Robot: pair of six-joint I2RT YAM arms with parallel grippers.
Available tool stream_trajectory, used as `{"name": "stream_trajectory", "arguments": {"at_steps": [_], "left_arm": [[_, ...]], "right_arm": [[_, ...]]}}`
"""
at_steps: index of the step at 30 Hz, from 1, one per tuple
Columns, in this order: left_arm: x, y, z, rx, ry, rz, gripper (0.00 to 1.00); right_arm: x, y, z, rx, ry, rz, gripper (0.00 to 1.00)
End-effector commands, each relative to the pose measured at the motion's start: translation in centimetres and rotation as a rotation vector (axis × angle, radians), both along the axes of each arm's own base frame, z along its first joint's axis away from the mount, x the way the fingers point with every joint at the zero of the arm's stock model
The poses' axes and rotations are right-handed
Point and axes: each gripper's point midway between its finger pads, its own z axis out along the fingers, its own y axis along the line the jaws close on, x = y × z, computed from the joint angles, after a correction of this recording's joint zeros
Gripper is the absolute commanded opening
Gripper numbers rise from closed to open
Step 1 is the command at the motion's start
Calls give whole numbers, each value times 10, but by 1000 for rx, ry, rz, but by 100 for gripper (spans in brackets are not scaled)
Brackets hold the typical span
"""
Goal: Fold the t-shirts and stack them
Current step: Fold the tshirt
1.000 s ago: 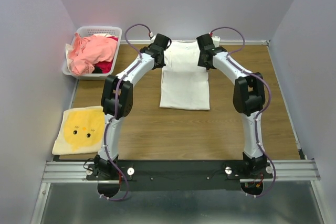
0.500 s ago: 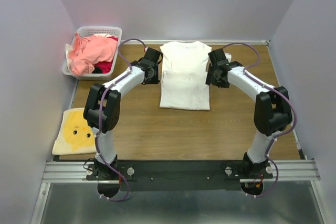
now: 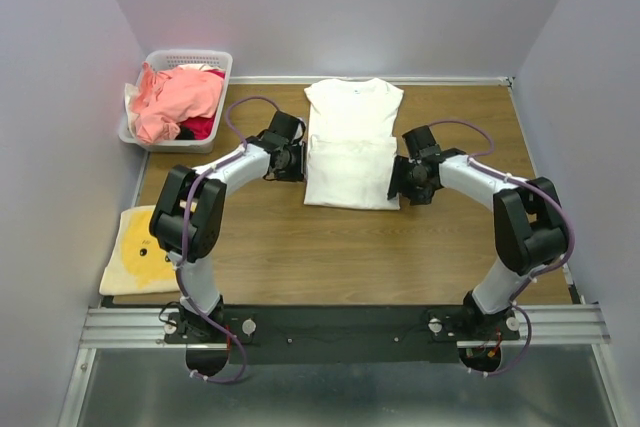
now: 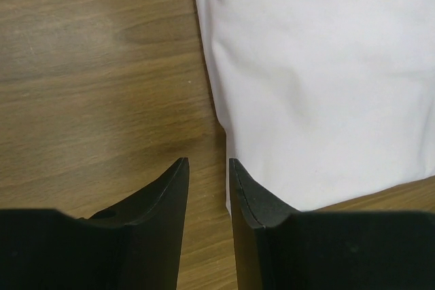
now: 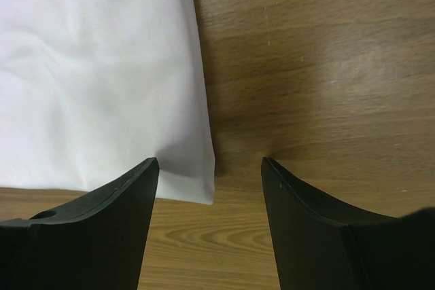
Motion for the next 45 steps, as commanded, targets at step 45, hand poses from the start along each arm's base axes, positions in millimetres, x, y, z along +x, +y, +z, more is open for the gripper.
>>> {"name": "stream_trajectory", "arguments": {"at_steps": [45], "left_arm": [[-51, -21, -33, -99, 118, -87, 47]], "right_arm": [[-22, 20, -30, 125, 71, -2, 59]]}}
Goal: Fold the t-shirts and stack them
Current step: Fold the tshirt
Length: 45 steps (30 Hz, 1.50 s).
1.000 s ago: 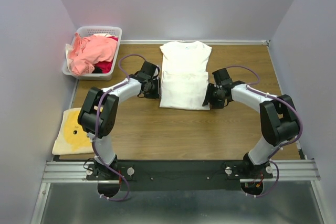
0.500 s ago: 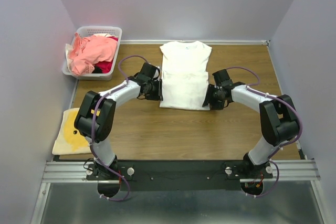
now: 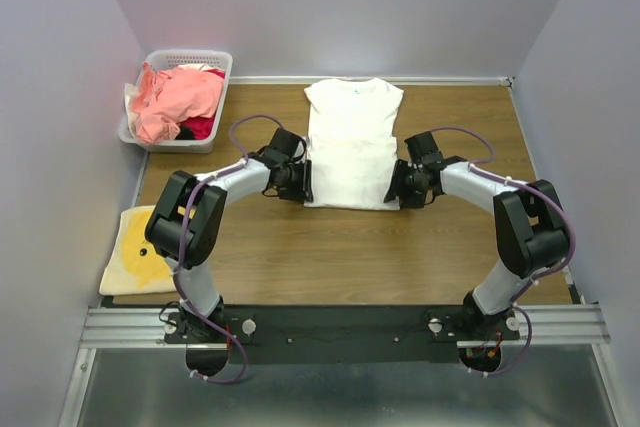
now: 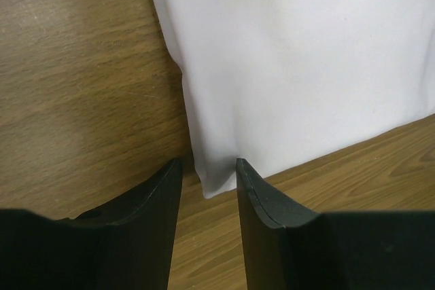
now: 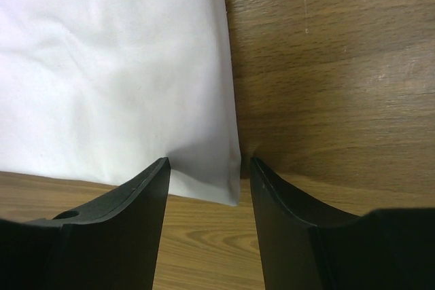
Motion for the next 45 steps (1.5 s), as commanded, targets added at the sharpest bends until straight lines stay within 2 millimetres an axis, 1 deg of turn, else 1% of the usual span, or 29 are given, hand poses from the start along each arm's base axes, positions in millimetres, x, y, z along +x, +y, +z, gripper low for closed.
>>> {"name": "stream_trajectory", "arguments": {"at_steps": [1, 3, 6, 9, 10, 11, 12, 13, 14, 17, 18, 19, 20, 22, 28, 29, 31, 32, 34, 35, 36, 37, 38, 39, 40, 41, 43, 44, 45], "left_arm": [[3, -8, -9, -18, 16, -7, 47], [4, -10, -10, -25, 17, -11, 47], [4, -11, -14, -28, 31, -14, 46], [1, -12, -17, -29, 40, -15, 40], [0, -12, -18, -31, 46, -17, 36], [-3, -12, -19, -33, 51, -22, 21], [-4, -12, -19, -35, 53, -23, 14], [-5, -12, -17, -43, 51, -28, 6], [-9, -11, -19, -40, 58, -30, 0], [-16, -7, -15, -37, 52, -31, 0], [-18, -5, -14, -36, 49, -29, 0], [-20, -5, -9, -36, 40, -30, 0], [-26, -2, -10, -27, 46, -30, 0], [-32, 0, -4, -25, 37, -34, 0], [-66, 5, -1, 32, 53, -53, 0], [-73, 5, 3, 26, 53, -49, 0], [-87, 3, 5, 41, 59, -59, 0], [-94, 3, 9, 32, 61, -47, 0], [-108, 0, 13, 34, 69, -54, 0], [-115, -1, 18, 24, 63, -56, 0], [-120, -2, 21, 12, 71, -38, 0], [-128, -4, 23, 12, 79, -46, 0], [-133, -4, 31, -5, 66, -44, 0], [-136, -5, 34, -19, 75, -23, 0], [-142, -3, 37, -19, 83, -18, 0], [-145, -4, 46, -39, 69, -14, 0], [-149, -2, 56, -52, 69, 15, 0], [-149, -3, 68, -75, 43, 22, 0], [-148, -1, 74, -83, 31, 33, 0]], "right_arm": [[-14, 3, -22, 2, 73, 20, 58], [-15, 5, -23, 9, 80, 25, 57], [-18, 6, -28, 9, 95, 32, 52], [-19, 8, -31, 13, 107, 33, 39], [-20, 8, -32, 14, 109, 34, 29], [-21, 8, -32, 14, 111, 37, 23], [-22, 8, -32, 15, 113, 38, 14], [-23, 9, -32, 19, 116, 35, 2], [-24, 9, -31, 23, 115, 40, 1], [-31, 9, -30, 32, 122, 38, 1], [-33, 10, -25, 42, 115, 43, 1], [-37, 10, -24, 43, 118, 47, 1], [-42, 8, -24, 41, 124, 48, 1], [-49, 8, -18, 50, 119, 60, 1], [-79, 2, -8, 48, 143, 87, 1], [-82, 3, -2, 56, 129, 91, 1], [-95, 0, 0, 55, 150, 99, 1], [-97, 0, 7, 64, 131, 102, 1], [-109, -4, 9, 62, 149, 103, 1], [-113, -4, 12, 65, 149, 106, 1], [-115, -3, 20, 85, 126, 110, 1], [-123, -5, 21, 86, 140, 109, 1], [-126, -5, 23, 90, 139, 112, 1], [-127, -4, 32, 104, 114, 116, 1], [-133, -6, 34, 102, 123, 114, 1], [-134, -7, 38, 104, 116, 113, 1], [-138, -6, 48, 120, 96, 113, 1], [-137, -6, 54, 125, 83, 112, 1], [-137, -6, 58, 127, 74, 114, 1]]}}
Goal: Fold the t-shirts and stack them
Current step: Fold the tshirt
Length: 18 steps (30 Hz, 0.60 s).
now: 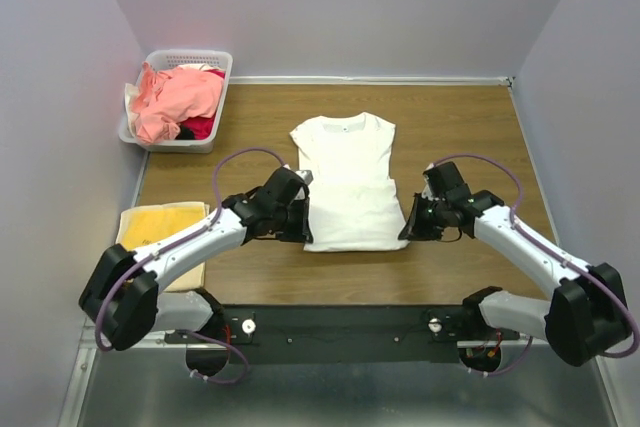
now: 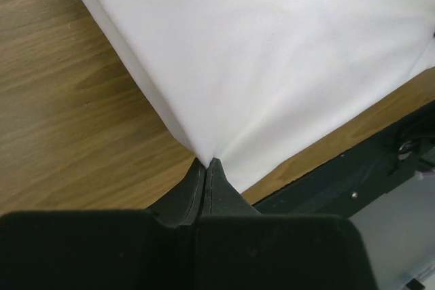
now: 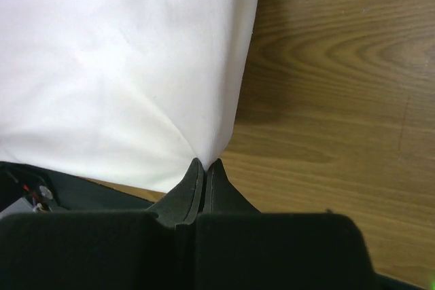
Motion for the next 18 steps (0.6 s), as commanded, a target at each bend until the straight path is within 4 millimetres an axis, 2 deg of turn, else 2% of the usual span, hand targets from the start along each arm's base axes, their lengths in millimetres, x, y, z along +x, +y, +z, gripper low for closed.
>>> {"name": "stream_trajectory", "arguments": {"at_steps": [1, 2, 5, 10, 13, 18], "left_arm": [[-8, 14, 26, -7, -3, 107, 0], [-6, 13, 38, -25, -25, 113, 0], [-5, 15, 52, -28, -43, 133, 0], [-10, 17, 63, -40, -49, 151, 0], [-8, 21, 71, -33, -67, 175, 0], [14, 27, 83, 1, -131, 266, 0]], "right_arm": [[-21, -6, 17, 0, 21, 0, 1], [-19, -6, 22, 1, 10, -2, 1], [-17, -7, 39, 3, -25, -3, 1], [-9, -11, 68, -13, -87, -10, 1], [-3, -14, 78, -32, -121, -14, 1], [22, -21, 93, -100, -196, -38, 1]]}}
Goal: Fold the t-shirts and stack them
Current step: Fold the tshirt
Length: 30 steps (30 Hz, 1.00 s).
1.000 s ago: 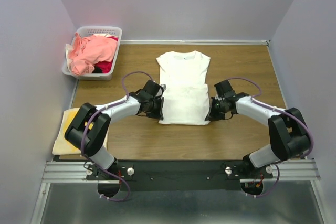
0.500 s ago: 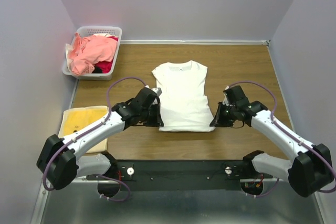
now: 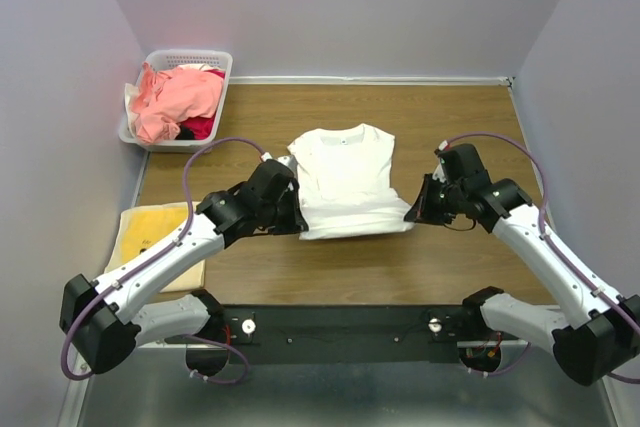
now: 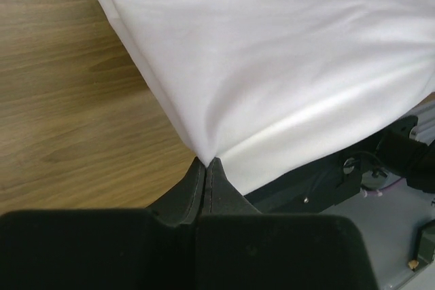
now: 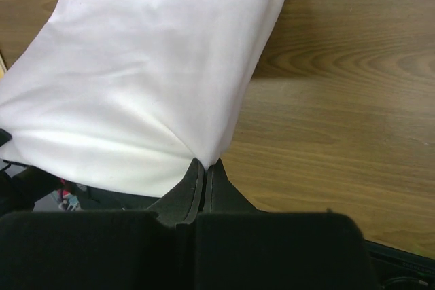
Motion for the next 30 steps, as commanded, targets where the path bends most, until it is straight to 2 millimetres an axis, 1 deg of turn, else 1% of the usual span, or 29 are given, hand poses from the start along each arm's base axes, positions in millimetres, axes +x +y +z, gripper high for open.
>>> {"name": "stream_trajectory", "arguments": {"at_steps": [1, 2, 3, 4, 5, 7, 8, 9, 10, 11, 12, 13, 14, 15, 16, 17, 18, 21, 22, 23, 24, 25, 26, 28, 29, 30], "left_arm": [[23, 16, 14, 71, -67, 130, 0], [32, 16, 15, 92, -79, 155, 0], [38, 16, 15, 104, -84, 172, 0], [44, 15, 18, 109, -95, 184, 0], [54, 14, 20, 129, -107, 203, 0], [68, 13, 25, 141, -125, 225, 0], [78, 12, 28, 156, -136, 243, 0], [83, 12, 29, 161, -142, 252, 0], [90, 13, 32, 161, -152, 262, 0], [97, 12, 34, 173, -157, 272, 0], [100, 13, 34, 182, -160, 275, 0], [105, 14, 35, 185, -166, 281, 0], [111, 15, 34, 197, -169, 290, 0], [115, 17, 33, 209, -174, 290, 0], [119, 19, 33, 217, -175, 296, 0], [128, 23, 34, 226, -180, 317, 0], [132, 24, 35, 232, -185, 320, 0], [153, 31, 37, 251, -202, 339, 0], [158, 32, 37, 263, -210, 335, 0], [165, 33, 30, 280, -203, 336, 0], [173, 35, 35, 279, -211, 348, 0], [178, 35, 34, 283, -214, 349, 0], [184, 34, 24, 306, -201, 332, 0], [199, 32, 24, 305, -216, 332, 0], [205, 32, 11, 335, -198, 313, 0], [214, 29, 15, 331, -211, 316, 0]], "right_arm": [[24, -21, 8, -143, -63, -52, 1], [29, -20, 10, -149, -74, -44, 1], [35, -17, 16, -143, -95, -40, 1], [46, -20, 14, -175, -114, -54, 1], [51, -19, 16, -179, -126, -55, 1], [66, -16, 24, -180, -164, -60, 1], [72, -15, 21, -193, -161, -59, 1], [78, -14, 21, -197, -169, -60, 1], [87, -12, 30, -193, -200, -69, 1], [94, -10, 26, -206, -193, -65, 1], [98, -9, 27, -210, -201, -64, 1], [107, -7, 33, -209, -223, -70, 1], [112, -7, 33, -219, -229, -68, 1], [117, -6, 28, -231, -219, -65, 1], [123, -6, 29, -238, -232, -70, 1], [129, -5, 33, -242, -246, -69, 1], [134, -3, 26, -256, -233, -64, 1], [150, 3, 27, -258, -252, -61, 1], [156, 5, 17, -267, -236, -55, 1], [161, 6, 13, -273, -233, -56, 1], [168, 9, 16, -269, -244, -58, 1], [173, 11, 11, -271, -242, -59, 1], [179, 12, 2, -283, -225, -54, 1], [193, 14, 0, -286, -236, -66, 1], [199, 15, -13, -300, -214, -64, 1], [203, 16, -17, -303, -209, -66, 1]]}}
